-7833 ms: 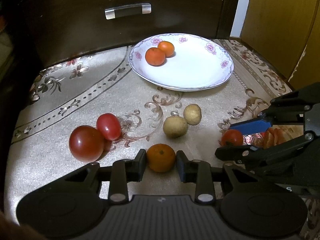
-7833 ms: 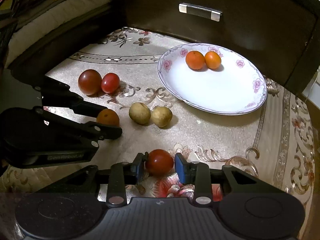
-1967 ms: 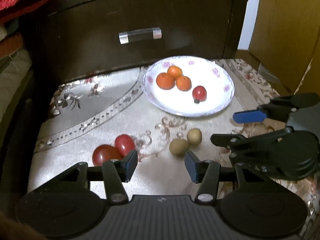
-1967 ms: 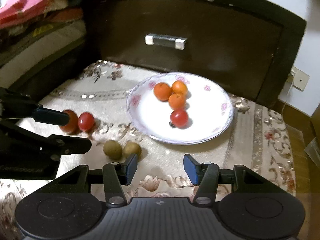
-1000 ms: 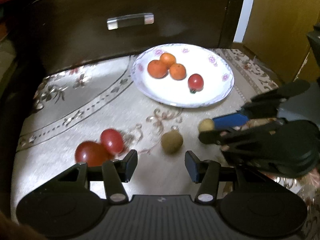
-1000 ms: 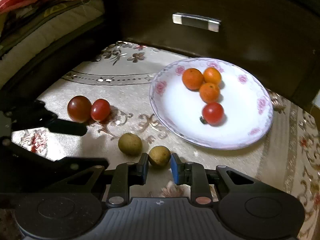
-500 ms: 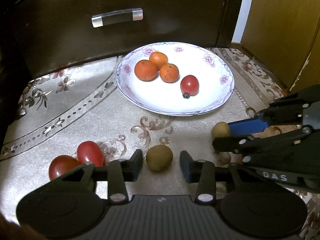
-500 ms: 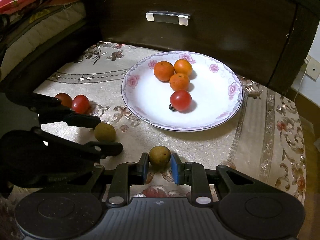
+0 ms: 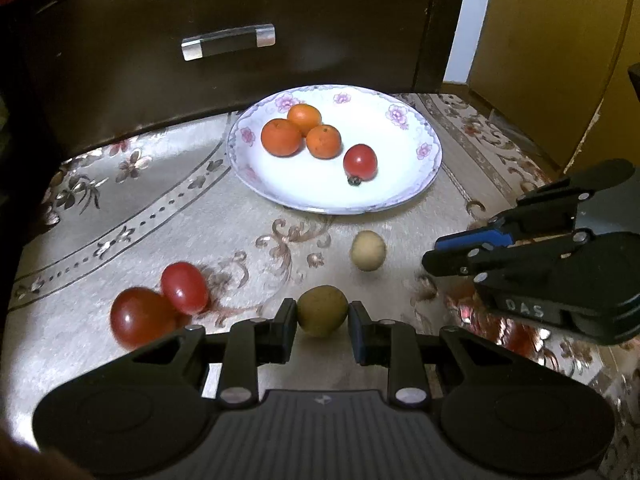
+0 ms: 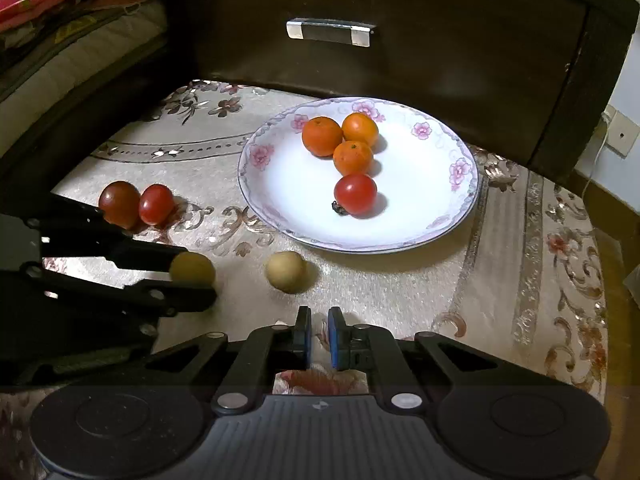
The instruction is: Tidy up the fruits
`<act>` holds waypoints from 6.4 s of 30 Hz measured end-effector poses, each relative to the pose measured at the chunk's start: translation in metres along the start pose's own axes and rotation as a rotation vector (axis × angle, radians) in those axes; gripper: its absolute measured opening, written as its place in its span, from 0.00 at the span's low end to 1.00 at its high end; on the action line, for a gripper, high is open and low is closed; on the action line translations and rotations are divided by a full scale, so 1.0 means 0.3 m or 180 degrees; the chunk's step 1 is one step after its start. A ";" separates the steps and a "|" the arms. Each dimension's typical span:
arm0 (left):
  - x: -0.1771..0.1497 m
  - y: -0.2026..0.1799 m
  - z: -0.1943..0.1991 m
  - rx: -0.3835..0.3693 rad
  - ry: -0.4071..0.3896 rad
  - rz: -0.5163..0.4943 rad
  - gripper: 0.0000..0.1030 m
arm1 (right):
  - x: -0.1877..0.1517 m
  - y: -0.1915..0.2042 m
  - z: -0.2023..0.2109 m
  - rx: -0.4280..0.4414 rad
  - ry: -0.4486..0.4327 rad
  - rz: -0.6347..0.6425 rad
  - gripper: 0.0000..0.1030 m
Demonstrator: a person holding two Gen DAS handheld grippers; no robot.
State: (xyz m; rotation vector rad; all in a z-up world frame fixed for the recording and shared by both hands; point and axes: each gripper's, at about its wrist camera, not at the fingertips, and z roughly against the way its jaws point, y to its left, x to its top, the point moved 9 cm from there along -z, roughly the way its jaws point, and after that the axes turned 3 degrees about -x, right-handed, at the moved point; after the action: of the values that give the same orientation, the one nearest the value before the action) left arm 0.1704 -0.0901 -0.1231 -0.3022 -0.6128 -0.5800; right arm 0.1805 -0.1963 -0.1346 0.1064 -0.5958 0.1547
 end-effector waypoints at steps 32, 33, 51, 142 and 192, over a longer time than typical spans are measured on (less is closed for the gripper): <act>-0.078 0.043 0.059 -0.0128 0.0038 0.0209 0.33 | 0.003 0.162 -0.021 -0.0036 -0.0090 0.0101 0.20; -0.068 0.024 0.058 -0.0145 0.0029 0.0172 0.33 | -0.015 0.142 -0.001 -0.0083 -0.0077 0.0007 0.20; -0.090 -0.146 0.032 0.0186 0.0189 -0.0236 0.33 | -0.157 0.037 0.097 -0.0416 0.0051 -0.0585 0.20; 0.299 0.050 -0.151 0.0299 -0.0277 0.0158 0.35 | 0.223 -0.149 -0.102 -0.0506 -0.0454 -0.0410 0.26; -0.013 0.032 0.233 0.0616 -0.0284 -0.0016 0.48 | 0.041 0.021 0.192 -0.0186 -0.0608 -0.0705 0.38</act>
State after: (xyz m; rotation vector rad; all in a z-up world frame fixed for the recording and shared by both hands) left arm 0.1418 -0.0508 -0.0717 -0.1448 -0.7506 -0.5097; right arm 0.1577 -0.1969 -0.0798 0.1307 -0.7737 -0.0887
